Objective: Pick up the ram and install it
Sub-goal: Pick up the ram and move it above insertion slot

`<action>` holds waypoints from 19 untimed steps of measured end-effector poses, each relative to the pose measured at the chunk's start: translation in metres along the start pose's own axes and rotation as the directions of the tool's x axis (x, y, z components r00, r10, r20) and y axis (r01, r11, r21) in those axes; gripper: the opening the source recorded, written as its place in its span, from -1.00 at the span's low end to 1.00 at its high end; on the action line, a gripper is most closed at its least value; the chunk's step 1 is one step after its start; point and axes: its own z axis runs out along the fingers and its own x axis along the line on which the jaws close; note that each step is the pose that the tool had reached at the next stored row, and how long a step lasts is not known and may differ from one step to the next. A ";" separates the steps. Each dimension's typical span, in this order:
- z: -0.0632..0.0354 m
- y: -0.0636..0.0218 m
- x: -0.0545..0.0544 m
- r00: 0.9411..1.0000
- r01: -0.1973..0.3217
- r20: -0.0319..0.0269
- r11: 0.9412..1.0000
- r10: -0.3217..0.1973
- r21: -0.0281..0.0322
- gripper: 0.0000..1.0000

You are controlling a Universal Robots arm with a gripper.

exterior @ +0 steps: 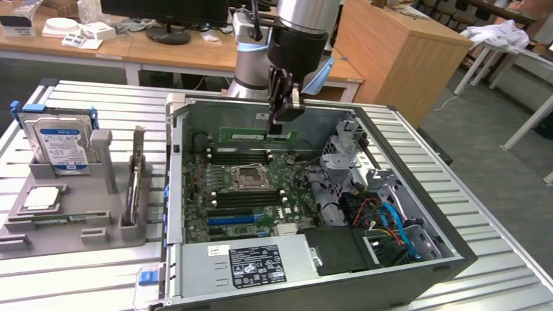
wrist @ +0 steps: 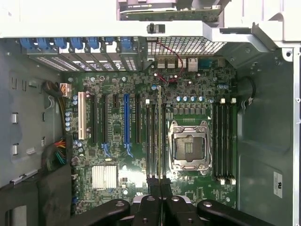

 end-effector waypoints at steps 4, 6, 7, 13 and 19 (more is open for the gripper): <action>0.0008 0.0000 0.000 1.000 -0.001 0.000 1.000 0.001 0.000 -0.76; 0.0012 0.0000 0.000 1.000 -0.001 0.000 1.000 0.001 0.000 -0.76; 0.0017 0.0000 0.000 1.000 -0.001 0.000 1.000 0.001 0.000 -0.76; 0.0034 0.0000 0.000 1.000 -0.002 0.000 1.000 0.002 0.000 -0.76; 0.0056 0.0000 0.000 1.000 -0.004 0.000 1.000 0.004 0.000 -0.76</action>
